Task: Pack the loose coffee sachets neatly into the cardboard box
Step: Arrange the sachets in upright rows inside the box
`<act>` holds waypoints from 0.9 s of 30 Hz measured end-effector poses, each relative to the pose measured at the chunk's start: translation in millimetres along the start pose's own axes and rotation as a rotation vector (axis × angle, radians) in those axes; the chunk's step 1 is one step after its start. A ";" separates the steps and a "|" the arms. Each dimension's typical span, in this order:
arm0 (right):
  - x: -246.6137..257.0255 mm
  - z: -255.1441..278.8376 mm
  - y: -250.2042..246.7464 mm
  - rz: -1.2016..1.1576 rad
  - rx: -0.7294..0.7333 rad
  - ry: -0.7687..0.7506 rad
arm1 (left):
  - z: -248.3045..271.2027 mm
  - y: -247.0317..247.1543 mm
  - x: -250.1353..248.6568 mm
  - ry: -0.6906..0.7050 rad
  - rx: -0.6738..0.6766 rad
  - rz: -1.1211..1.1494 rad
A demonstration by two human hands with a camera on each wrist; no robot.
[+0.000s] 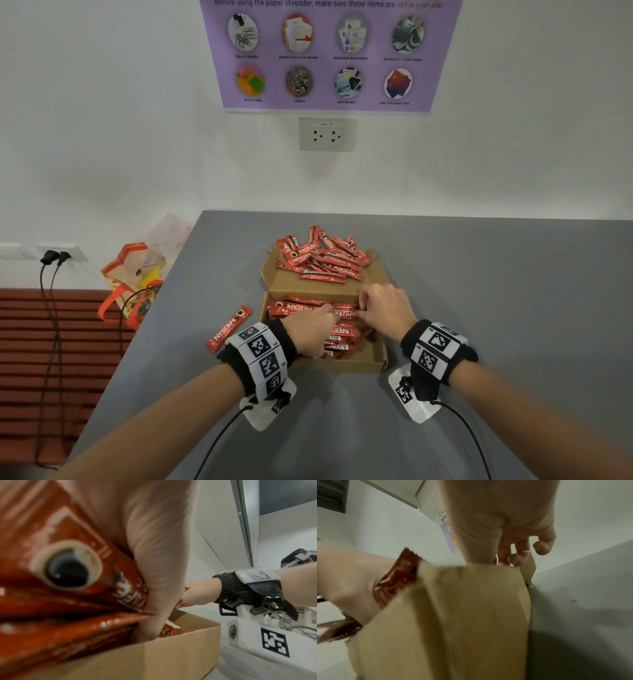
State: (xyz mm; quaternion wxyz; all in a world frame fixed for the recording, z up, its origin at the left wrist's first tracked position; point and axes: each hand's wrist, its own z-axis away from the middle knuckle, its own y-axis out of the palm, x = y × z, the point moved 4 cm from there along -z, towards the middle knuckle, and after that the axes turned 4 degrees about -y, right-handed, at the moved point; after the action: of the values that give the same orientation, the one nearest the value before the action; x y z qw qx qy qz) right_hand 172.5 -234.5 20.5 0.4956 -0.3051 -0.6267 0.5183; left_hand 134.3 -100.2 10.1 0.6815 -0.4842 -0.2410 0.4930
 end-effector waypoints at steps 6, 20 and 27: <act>0.5 7.3 -18.2 -0.060 0.297 -0.190 | 10.2 -23.5 5.3 0.017 -0.068 0.222; 2.2 4.7 -16.8 -0.200 0.256 -0.270 | 23.2 -67.7 33.0 -0.153 -0.553 0.664; -3.3 -3.2 -15.2 -0.326 0.197 -0.204 | 23.1 -64.4 34.6 -0.135 -0.550 0.758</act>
State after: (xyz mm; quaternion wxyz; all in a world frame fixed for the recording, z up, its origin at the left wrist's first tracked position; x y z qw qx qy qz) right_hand 178.5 -240.6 33.9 0.5344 -0.0957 -0.6610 0.5180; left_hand 157.8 -61.9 72.4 0.2826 -0.6675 -0.2125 0.6553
